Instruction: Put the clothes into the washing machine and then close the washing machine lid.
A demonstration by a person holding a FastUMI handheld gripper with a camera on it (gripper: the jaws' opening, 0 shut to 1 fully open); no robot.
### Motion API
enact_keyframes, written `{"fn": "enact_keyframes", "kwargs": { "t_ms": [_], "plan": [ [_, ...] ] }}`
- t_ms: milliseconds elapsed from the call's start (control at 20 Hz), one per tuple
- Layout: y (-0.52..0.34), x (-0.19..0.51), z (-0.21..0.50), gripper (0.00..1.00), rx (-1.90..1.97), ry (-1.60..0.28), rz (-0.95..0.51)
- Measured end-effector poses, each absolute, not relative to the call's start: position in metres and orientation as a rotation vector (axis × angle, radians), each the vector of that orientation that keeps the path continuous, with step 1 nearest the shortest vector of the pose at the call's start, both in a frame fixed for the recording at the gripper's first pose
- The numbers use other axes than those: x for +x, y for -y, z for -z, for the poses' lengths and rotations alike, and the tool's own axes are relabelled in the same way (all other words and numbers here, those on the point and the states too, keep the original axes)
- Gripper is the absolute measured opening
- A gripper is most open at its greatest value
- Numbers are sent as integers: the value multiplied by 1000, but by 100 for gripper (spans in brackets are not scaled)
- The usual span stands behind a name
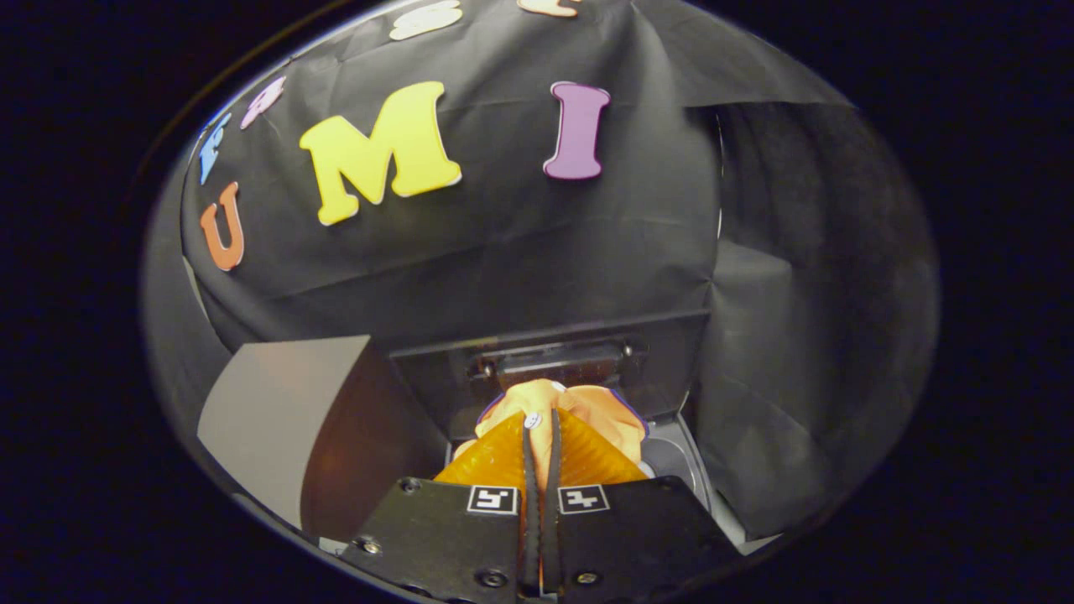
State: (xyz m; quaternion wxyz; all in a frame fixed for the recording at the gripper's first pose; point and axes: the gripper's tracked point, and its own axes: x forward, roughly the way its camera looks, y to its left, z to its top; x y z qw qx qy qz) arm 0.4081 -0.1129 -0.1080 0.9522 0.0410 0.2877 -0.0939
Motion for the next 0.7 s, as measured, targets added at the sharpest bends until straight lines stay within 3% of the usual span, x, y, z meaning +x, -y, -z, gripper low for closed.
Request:
{"fn": "enact_keyframes", "kwargs": {
  "t_ms": [700],
  "plan": [
    [147, 412, 252, 5, 101, -815, 266]
  ]
}}
